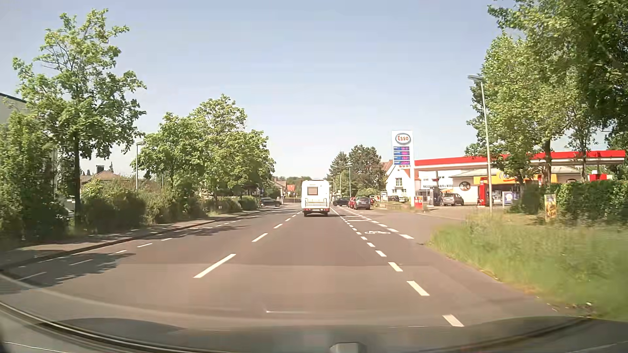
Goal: Follow the waypoints while adhering to traffic rules and regulations
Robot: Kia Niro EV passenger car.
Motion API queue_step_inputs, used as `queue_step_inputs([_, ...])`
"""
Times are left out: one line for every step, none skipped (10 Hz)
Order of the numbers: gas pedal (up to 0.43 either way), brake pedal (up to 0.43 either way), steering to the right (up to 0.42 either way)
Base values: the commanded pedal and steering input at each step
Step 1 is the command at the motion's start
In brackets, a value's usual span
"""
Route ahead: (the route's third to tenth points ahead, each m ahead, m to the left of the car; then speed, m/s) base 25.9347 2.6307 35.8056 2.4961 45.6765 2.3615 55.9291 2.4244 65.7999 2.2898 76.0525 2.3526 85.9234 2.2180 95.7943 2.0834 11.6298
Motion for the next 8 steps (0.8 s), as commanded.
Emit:
queue_step_inputs([0.067, 0.000, -0.001])
queue_step_inputs([0.067, 0.000, -0.002])
queue_step_inputs([0.067, 0.000, -0.001])
queue_step_inputs([0.067, 0.000, -0.002])
queue_step_inputs([0.067, 0.000, -0.002])
queue_step_inputs([0.067, 0.000, -0.001])
queue_step_inputs([0.067, 0.000, -0.001])
queue_step_inputs([0.067, 0.000, -0.001])
